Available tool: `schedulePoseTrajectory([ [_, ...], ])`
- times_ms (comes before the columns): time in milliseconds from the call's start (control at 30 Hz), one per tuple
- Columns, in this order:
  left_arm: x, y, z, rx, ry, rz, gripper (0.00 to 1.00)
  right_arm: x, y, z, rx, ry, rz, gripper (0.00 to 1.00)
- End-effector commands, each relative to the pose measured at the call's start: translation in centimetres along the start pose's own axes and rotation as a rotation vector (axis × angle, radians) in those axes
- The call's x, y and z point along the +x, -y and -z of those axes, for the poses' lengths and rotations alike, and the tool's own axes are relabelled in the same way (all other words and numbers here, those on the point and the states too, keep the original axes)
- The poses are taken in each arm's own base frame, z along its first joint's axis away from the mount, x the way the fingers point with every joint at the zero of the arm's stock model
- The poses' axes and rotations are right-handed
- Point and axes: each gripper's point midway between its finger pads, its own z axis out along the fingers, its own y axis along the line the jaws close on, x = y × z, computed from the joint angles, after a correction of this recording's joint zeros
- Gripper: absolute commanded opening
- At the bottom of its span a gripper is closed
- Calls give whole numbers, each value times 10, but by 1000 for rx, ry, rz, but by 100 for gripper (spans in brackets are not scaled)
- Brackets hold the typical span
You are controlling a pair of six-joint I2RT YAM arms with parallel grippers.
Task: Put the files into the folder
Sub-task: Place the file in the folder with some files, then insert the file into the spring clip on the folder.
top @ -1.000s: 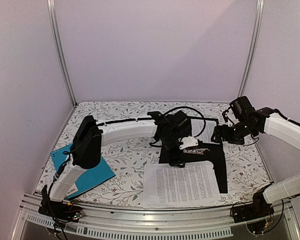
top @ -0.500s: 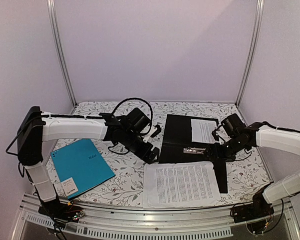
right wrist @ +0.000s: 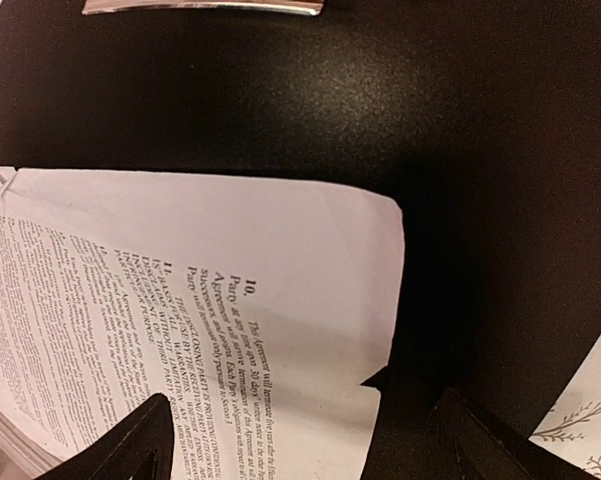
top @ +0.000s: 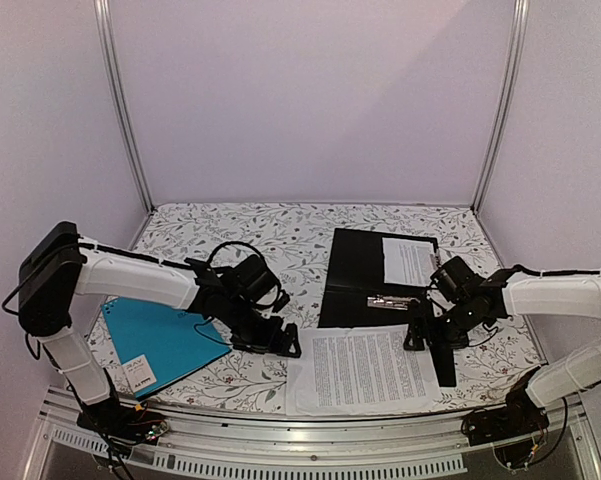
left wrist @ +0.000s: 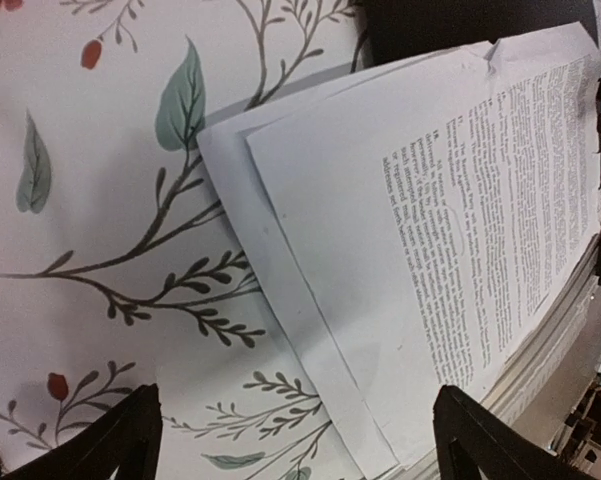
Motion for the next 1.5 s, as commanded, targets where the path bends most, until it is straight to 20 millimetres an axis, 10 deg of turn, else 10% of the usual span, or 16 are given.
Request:
schedulePoseTrajectory([
  [0,3,14,-8,98,-29,79,95,5,-3,-3,-13,29,-16,91],
  [1000,2,31,-32,212,-111,184,94,29,-21,-7,-30,62,-49,89],
  [1467,2,15,-21,184,-74,208,64,33,-8,-14,14,64,-96,87],
])
